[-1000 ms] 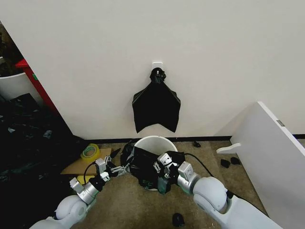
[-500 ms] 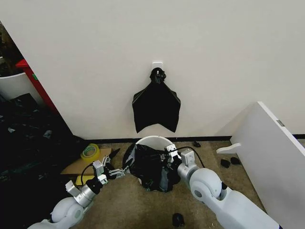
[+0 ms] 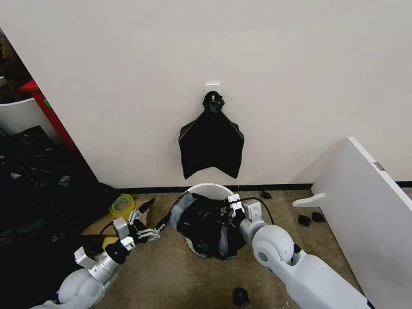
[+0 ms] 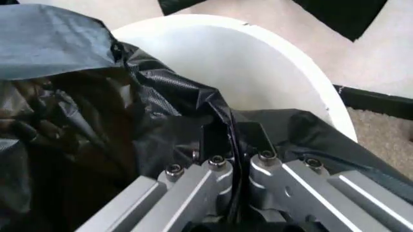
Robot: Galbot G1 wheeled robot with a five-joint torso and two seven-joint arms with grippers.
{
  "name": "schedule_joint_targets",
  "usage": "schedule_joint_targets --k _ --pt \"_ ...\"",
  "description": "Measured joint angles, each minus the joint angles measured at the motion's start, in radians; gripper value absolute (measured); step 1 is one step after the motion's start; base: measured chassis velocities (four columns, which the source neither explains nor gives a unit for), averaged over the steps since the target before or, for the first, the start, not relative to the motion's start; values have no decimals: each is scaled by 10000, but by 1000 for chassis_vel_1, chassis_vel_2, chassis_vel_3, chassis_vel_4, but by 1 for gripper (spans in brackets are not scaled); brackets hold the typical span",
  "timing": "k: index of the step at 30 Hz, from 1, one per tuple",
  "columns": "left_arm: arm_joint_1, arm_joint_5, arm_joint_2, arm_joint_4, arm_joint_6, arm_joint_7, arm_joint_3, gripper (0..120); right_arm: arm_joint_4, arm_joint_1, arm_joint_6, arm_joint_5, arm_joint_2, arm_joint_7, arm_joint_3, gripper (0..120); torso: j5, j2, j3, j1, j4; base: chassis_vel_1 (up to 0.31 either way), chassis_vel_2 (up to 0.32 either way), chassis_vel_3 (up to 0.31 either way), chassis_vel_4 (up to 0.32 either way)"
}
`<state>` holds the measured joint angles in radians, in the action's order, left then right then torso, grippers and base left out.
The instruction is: Place the garbage bag over the trash bin.
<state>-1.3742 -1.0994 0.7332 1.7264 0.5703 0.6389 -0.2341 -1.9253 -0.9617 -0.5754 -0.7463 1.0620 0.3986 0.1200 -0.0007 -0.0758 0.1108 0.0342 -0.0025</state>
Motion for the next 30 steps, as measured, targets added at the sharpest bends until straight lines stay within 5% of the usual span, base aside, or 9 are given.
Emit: schedule_joint_targets --k 9,23,27,30 --pt "216 -174 121 -279 -104 -173 56 100 -930 -331 -41 -229 -186 -559 -186 4 0 0 0 0 0 0 0 0 0" --pt "186 282 555 -108 -277 -1405 -36 100 -3173 -1631 343 147 -1421 -1693 -1338 58 2 0 -1 -1 -2 0 0 0 0" --pt "-131 1050 843 295 -302 -2709 -357 100 -3351 -1637 550 -56 -1958 -2176 -1845 70 0 -1 -1 -2 -3 0 0 0 0" --pt "-523 2320 1144 827 -371 -4656 -625 100 -2497 -948 773 -622 -2386 -2501 -1939 83 3 -1 -1 -2 -1 0 0 0 0"
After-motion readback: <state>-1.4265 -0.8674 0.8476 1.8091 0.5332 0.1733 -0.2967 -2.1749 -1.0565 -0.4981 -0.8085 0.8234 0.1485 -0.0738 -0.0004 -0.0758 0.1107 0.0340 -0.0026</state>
